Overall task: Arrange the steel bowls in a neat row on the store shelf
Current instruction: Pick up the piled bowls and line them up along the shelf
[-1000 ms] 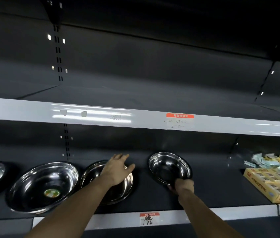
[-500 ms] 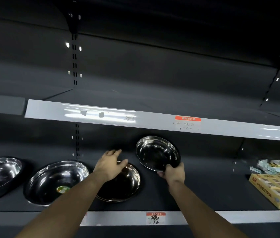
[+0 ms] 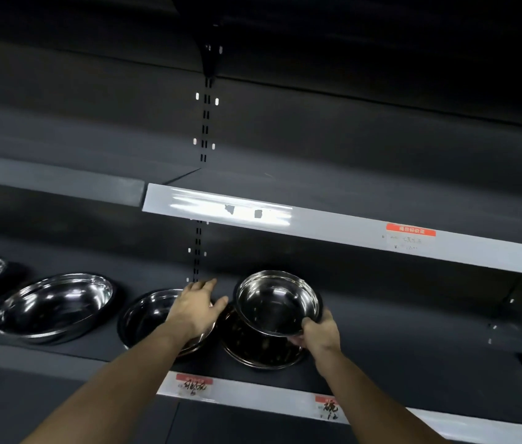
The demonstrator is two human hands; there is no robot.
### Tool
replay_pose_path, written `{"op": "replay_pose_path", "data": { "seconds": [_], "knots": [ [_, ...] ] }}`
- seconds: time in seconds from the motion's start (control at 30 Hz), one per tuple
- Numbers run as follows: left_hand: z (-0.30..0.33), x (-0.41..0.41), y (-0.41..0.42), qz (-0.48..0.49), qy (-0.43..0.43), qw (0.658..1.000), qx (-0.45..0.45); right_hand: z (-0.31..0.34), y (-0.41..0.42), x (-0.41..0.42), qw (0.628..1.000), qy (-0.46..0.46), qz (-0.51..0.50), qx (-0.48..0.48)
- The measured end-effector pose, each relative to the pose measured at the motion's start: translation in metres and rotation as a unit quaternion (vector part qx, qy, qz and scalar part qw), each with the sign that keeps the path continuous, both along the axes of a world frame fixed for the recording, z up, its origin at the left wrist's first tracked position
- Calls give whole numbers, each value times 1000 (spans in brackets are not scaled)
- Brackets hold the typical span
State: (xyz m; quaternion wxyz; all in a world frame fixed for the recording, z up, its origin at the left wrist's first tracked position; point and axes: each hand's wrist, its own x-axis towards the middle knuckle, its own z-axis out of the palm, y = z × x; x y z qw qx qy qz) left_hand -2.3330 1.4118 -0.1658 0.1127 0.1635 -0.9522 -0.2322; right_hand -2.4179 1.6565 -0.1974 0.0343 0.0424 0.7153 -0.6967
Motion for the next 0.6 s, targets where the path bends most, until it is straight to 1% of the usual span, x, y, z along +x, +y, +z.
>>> {"op": "replay_pose_path", "data": {
  "seconds": [0.23,0.4,0.5,0.6],
  "knots": [
    [-6,8,-14,3,-2,1000,-10,2,-9,12,999,-26,33,35],
    [-8,7,-12,-5,-3,1000,-10,3,-6,20,996,-39,37,68],
    [-8,6,-10,-11,3,1000,-8,2,-1,22,989,-49,28,140],
    [-8,4,-7,-19,6,1000,-8,-4,7,25,970,-39,35,238]
  ]
}}
